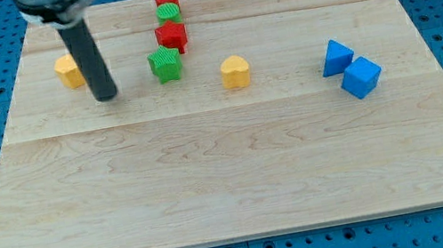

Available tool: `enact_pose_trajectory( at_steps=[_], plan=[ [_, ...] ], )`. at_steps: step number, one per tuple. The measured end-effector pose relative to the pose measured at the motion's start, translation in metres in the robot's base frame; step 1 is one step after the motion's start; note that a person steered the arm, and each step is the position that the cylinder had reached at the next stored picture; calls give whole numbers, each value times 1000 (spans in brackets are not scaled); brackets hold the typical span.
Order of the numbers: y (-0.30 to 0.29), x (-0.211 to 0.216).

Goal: Slightly move the yellow heart towards up

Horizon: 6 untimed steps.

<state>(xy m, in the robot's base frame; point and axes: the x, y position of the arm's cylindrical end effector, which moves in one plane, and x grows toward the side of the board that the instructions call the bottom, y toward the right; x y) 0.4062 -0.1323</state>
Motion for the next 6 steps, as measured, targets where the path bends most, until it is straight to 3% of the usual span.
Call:
enact_pose_trajectory(
  at_steps=[1, 2, 6],
  plan=[
    [54, 33],
    [130, 30],
    [233, -62]
  ],
)
